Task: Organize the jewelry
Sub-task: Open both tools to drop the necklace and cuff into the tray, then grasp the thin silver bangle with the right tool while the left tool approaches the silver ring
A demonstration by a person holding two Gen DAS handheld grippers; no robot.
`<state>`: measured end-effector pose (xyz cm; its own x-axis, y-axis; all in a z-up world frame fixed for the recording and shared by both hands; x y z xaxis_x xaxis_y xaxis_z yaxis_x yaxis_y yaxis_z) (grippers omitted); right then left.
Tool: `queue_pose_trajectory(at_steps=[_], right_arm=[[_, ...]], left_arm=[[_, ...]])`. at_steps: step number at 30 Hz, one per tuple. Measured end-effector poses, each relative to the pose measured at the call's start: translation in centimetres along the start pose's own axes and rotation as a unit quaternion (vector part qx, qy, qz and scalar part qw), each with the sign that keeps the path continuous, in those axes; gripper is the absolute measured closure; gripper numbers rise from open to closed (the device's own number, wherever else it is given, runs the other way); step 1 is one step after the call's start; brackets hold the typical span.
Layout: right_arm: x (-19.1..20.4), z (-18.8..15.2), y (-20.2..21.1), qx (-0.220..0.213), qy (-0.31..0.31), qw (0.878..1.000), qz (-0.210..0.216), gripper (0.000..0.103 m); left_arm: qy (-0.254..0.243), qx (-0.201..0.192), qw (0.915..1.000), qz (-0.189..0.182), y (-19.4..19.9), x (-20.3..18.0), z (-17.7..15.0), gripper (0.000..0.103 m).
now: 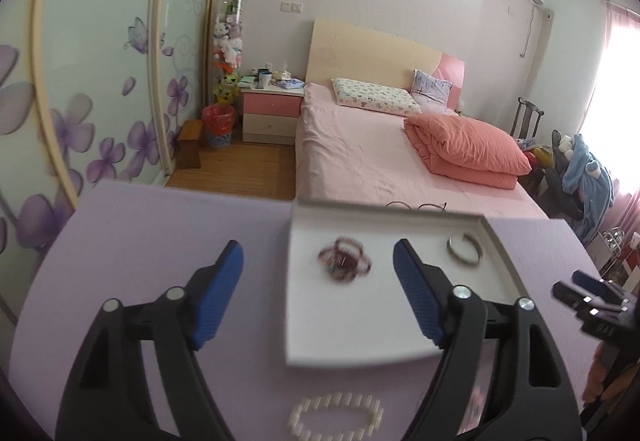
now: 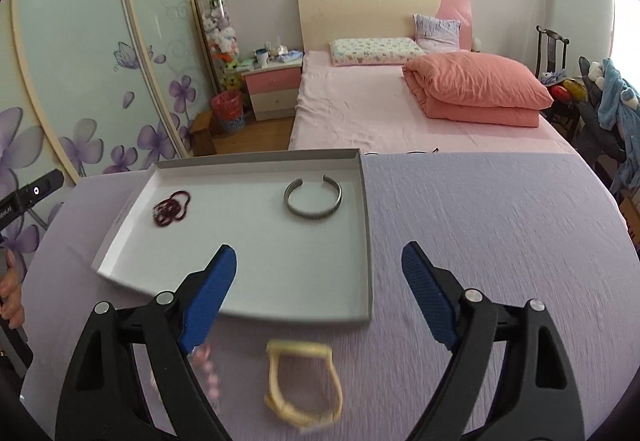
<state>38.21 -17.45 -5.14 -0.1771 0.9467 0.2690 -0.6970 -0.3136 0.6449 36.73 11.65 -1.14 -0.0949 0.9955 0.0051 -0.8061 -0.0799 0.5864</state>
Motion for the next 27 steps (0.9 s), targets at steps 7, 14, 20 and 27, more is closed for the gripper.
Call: queue_pose_trajectory(at_steps=[7, 14, 20, 27], right_arm=[[-0.1, -5.1, 4.6, -0.014, -0.004, 1.0, 0.013, 0.017], [-0.8, -10.9, 5.8, -0.003, 0.008, 1.0, -0.003, 0.017], [-0.8, -15.2, 6.2, 0.023, 0.004, 1.0, 0.004, 0.023], [2.6, -20.0, 6.3, 0.056, 0.032, 0.997, 0.041, 0.022]], left_arm=[[-0.003, 0.004, 0.9999, 0.01, 7.2, 0.0, -7.1, 0.015], [-0.009, 0.02, 0.9998, -0.005, 11.5, -1.4, -14.6, 0.013], [-0.029, 0.027, 0.9992, -0.005, 12.8, -2.7, -18.0, 0.013], [-0.037, 0.038, 0.9986, 0.001, 12.5, -2.9, -19.3, 0.013]])
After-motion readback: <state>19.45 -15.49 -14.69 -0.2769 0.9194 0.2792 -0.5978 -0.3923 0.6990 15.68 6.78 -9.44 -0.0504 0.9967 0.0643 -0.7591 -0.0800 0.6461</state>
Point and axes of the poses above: each gripper's, at about its wrist camera, not at the fingertips, and y roughly against the way its jaws point, x to its left, z to its top, the point moved 9 cm from there along -y, roughly the way its jaws point, and after that the axes turned 11 degrees about -y, right-handed, at the moved point
